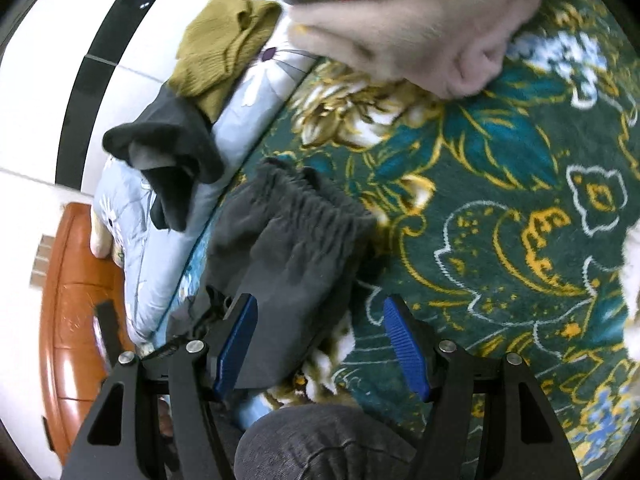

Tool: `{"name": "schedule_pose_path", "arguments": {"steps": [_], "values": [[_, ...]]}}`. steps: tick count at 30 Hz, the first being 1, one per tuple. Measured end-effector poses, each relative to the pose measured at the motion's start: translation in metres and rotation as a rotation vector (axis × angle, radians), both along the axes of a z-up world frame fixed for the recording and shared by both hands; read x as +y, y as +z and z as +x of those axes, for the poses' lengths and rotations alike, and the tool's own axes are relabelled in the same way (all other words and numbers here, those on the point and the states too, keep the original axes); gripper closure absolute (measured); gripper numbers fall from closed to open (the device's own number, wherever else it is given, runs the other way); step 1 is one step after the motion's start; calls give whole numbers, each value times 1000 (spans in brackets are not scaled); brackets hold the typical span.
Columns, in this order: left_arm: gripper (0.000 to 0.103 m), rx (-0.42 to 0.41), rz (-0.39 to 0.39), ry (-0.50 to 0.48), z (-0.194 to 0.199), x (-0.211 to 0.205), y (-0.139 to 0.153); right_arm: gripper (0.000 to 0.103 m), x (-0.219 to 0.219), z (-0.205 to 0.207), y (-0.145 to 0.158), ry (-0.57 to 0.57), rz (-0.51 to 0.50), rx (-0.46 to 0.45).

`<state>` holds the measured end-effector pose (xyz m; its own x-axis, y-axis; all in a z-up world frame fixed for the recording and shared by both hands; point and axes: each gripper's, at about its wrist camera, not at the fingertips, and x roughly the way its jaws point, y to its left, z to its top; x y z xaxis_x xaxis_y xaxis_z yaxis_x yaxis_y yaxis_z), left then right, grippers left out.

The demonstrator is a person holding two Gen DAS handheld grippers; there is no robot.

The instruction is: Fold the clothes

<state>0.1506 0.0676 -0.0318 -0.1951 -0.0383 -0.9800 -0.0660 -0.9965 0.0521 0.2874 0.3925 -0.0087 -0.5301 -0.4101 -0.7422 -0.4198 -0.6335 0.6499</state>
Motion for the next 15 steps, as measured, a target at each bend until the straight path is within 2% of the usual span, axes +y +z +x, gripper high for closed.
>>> {"name": "schedule_pose_path", "arguments": {"steps": [4,8,10,15], "values": [[37,-27,22,-11,-4,-5,0,36,4,-15,-21,-14,-90,-11],[38,-39,140,65,-3,-29,16,36,7,-30,-36,-37,-186,19],[37,-18,209,105,1,-45,29,36,8,-37,-42,-45,-206,27],[37,79,290,134,17,-85,68,36,11,-46,-58,-90,-274,36]]}}
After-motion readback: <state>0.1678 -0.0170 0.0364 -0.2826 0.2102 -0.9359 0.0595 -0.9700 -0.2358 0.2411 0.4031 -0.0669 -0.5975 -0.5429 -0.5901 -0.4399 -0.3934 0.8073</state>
